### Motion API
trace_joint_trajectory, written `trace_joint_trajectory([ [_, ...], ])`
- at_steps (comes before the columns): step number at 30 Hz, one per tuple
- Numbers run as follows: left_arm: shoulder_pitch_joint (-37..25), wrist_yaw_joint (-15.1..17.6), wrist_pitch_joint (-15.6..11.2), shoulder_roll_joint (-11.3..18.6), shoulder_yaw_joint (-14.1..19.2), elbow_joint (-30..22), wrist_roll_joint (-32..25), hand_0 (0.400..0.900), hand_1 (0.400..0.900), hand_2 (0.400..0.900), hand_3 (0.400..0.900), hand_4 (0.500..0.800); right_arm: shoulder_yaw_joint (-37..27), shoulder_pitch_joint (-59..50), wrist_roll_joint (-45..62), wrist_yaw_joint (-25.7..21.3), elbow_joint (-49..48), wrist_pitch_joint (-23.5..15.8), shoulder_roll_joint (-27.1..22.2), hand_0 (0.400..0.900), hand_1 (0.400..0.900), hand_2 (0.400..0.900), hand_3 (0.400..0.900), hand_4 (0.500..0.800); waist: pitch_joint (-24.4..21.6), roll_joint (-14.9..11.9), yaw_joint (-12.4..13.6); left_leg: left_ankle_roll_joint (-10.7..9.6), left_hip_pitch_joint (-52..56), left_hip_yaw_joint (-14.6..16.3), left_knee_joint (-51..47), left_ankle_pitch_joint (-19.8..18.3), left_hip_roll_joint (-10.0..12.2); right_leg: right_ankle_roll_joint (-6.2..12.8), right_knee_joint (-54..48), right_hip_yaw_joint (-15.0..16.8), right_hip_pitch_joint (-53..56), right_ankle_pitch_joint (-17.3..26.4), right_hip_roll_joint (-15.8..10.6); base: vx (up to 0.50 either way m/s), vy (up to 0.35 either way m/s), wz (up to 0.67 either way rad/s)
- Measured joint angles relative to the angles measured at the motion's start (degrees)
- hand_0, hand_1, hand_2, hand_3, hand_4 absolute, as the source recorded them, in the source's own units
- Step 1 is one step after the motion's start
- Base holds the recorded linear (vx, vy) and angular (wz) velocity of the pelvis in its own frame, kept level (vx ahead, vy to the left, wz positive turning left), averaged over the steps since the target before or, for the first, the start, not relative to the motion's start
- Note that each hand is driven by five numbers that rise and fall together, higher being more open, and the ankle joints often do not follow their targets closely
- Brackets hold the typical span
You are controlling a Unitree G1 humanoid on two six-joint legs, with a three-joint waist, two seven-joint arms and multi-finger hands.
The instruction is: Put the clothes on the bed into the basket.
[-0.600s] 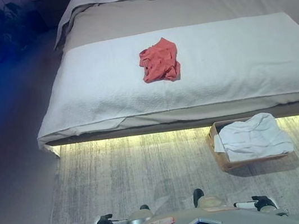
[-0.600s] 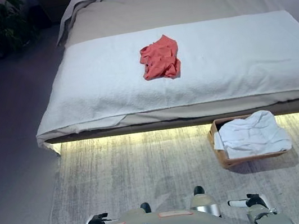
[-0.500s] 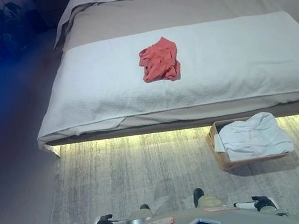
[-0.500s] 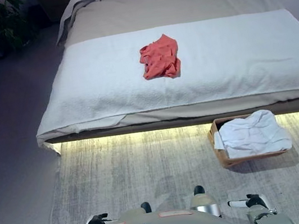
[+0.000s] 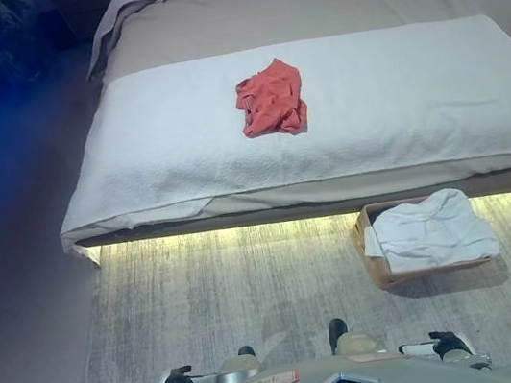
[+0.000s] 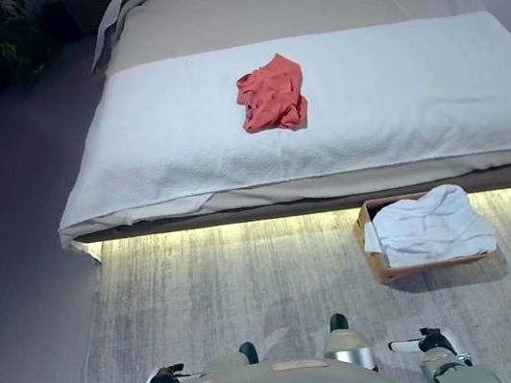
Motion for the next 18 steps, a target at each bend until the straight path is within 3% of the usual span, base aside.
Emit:
trace_joint_trajectory([
  [9,-0.8,0.0,0.0,0.0,0.0,-0.1,-0.1,0.9,0.9,0.9,0.9,0.8,-0.1,0.0,0.4,0.0,0.1,0.1,-0.5,0.9,0.9,0.9,0.9,0.8,1.2,0.8,-0.1,0.0,0.1,0.3,0.0,0.0,0.1,-0.05,-0.1,0.3,-0.1,0.1,0.0,-0.01,-0.039,-0.03],
  [13,-1.2,0.0,0.0,0.0,0.4,-0.1,-1.3,0.9,0.9,0.9,0.9,0.8,-0.2,-0.5,0.9,0.1,0.1,0.1,-0.6,0.9,0.9,0.9,0.9,0.8,1.5,1.1,-1.5,0.0,0.0,0.6,0.6,0.0,1.0,0.04,0.1,0.4,-0.4,0.0,0.8,0.0,-0.196,-0.1],
  [15,-1.3,0.0,0.1,0.1,3.2,0.1,-3.4,0.9,0.9,0.9,0.9,0.8,-0.6,-0.6,1.2,0.1,0.2,0.1,-0.6,0.9,0.9,0.9,0.9,0.8,2.0,0.9,-1.5,-0.5,-0.7,0.7,2.2,-0.4,2.0,-0.11,1.1,0.6,-1.0,-0.3,1.9,0.0,-0.286,-0.12],
  [18,-2.2,0.2,0.0,0.8,7.8,0.2,-6.6,0.9,0.9,0.9,0.9,0.8,-0.7,-1.3,1.8,0.3,0.4,0.1,-0.5,0.9,0.9,0.9,0.9,0.8,3.5,-0.2,-1.3,-1.8,-1.9,0.0,7.7,-1.1,4.5,-3.45,5.4,1.0,-2.6,-2.7,4.2,0.03,-0.288,-0.38],
])
